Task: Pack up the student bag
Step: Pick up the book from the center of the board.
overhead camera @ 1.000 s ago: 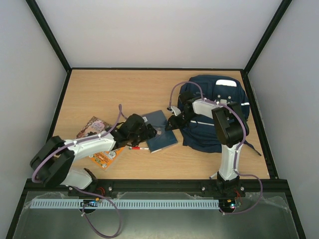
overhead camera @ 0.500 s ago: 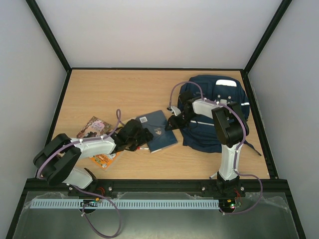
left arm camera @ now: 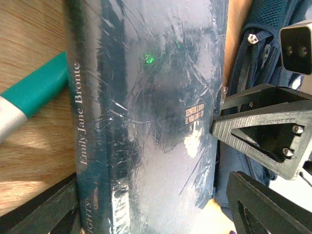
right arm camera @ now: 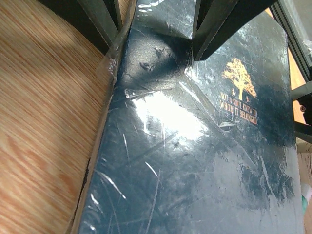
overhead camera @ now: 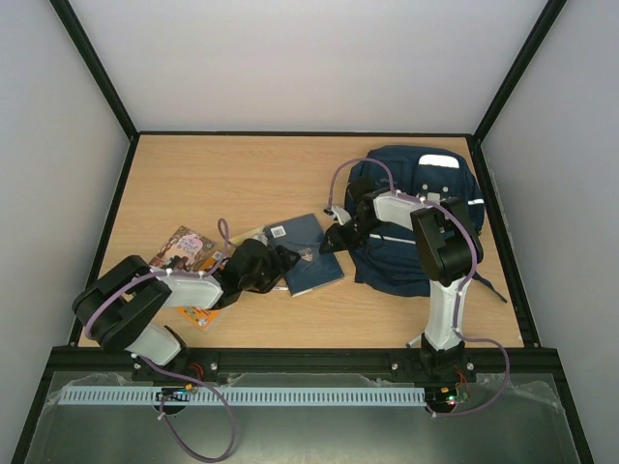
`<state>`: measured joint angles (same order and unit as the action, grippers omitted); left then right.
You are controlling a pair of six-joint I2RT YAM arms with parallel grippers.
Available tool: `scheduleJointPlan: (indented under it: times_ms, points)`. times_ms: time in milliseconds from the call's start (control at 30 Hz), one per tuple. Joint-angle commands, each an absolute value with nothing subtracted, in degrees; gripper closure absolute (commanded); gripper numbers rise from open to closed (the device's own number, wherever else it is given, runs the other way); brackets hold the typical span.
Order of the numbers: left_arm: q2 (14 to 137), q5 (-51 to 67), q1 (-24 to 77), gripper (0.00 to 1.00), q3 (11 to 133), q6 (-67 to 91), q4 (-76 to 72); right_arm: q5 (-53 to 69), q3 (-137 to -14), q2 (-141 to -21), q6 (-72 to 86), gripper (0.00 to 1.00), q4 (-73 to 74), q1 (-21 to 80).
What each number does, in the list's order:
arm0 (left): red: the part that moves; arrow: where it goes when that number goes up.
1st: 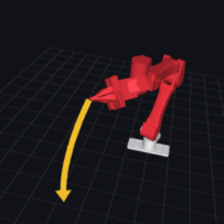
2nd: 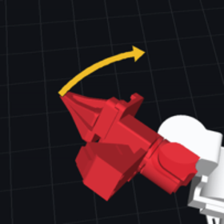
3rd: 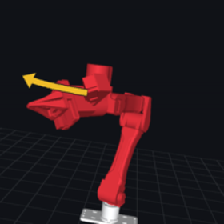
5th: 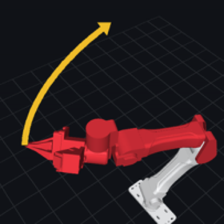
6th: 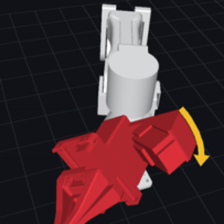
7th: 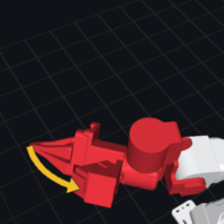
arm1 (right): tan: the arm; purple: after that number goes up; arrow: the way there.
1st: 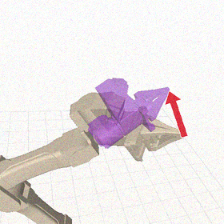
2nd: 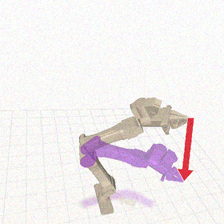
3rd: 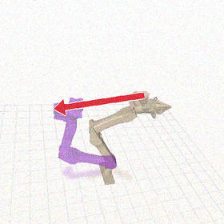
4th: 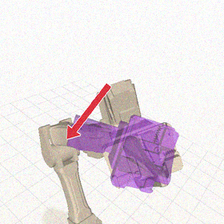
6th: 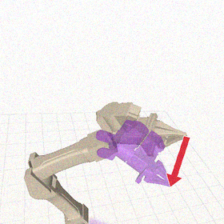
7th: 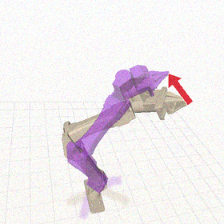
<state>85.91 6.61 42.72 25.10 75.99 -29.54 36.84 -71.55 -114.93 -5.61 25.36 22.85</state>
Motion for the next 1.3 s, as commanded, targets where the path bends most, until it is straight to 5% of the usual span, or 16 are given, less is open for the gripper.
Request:
scheduleJointPlan:
  times_ms: [0, 133, 600, 767, 967, 1267]
  points:
    - [85.6, 6.1, 42.3, 0.21, 22.6, 78.2, -42.6, 32.0, -69.7, -120.4, -6.3, 0.59, 27.8, 23.8]
    - [84.8, 5.9, 42.3, 0.24, 18.3, 79.1, -54.0, 32.0, -69.7, -120.6, -6.3, 0.58, 27.9, 23.8]
    - [85.8, 9.0, 42.3, 0.57, 20.5, 76.8, -57.1, 31.6, -69.3, -118.3, -7.4, 0.57, 28.4, 23.8]
    - [88.1, 12.6, 42.3, 0.57, 23.2, 76.1, -59.8, 31.9, -69.2, -116.8, -7.8, 0.57, 28.5, 23.8]
    - [88.9, 13.8, 42.3, 0.45, 27.1, 74.4, -55.4, 31.9, -69.1, -116.6, -8.1, 0.56, 28.8, 23.8]
    - [88.8, 12.4, 42.1, 0.67, 27.0, 73.9, -53.6, 31.7, -68.8, -115.2, -8.5, 0.55, 28.9, 23.7]
